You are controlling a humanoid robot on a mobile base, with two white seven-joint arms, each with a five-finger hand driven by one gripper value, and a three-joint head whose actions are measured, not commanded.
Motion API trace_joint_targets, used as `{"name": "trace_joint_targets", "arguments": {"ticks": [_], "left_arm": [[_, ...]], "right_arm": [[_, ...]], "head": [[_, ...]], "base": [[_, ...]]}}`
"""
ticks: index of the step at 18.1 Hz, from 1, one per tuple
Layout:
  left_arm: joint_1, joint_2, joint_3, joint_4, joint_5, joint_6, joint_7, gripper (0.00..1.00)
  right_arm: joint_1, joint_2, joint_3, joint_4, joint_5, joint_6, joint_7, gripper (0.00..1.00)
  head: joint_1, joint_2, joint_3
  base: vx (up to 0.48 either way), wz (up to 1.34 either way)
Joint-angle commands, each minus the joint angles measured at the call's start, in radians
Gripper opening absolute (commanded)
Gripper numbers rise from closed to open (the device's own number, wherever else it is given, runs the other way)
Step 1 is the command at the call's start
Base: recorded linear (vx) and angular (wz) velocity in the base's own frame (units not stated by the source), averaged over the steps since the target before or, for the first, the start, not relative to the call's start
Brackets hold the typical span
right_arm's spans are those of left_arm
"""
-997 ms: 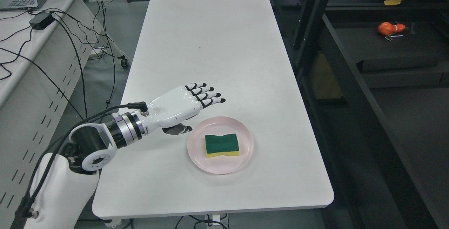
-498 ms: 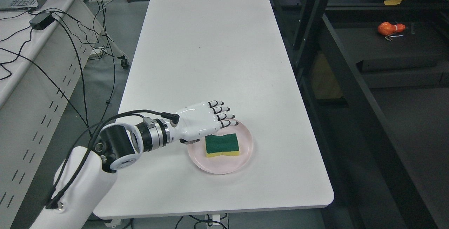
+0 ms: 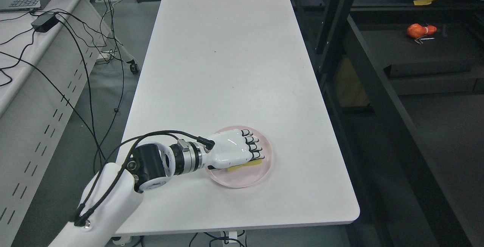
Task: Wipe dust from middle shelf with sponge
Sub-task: 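Lower the left hand onto the green-yellow sponge and close fingers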
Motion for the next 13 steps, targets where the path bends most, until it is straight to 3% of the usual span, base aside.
{"name": "trace_joint_targets", "arguments": {"ticks": [1, 8, 13], "left_arm": [[0.006, -0.030, -0.039, 0.034, -0.008, -0.027, -0.011, 0.70], [0.026, -0.033, 0.092, 0.031, 0.027, -0.081, -0.013, 0.41], [0.088, -0.033, 0.191, 0.031, 0.133, -0.084, -0.013, 0.26]], "right_arm": [[-0.001, -0.017, 0.000, -0.017, 0.000, 0.000, -0.001, 1.00], [0.001, -0.017, 0.001, -0.017, 0.000, 0.000, -0.001, 1.00], [0.001, -0.017, 0.000, -0.017, 0.000, 0.000, -0.001, 1.00]], "head": [[0.0000, 0.000, 0.000], [0.0000, 0.000, 0.000], [0.0000, 0.000, 0.000]], "base": [[0.000, 0.00], [0.000, 0.00], [0.000, 0.00]]}}
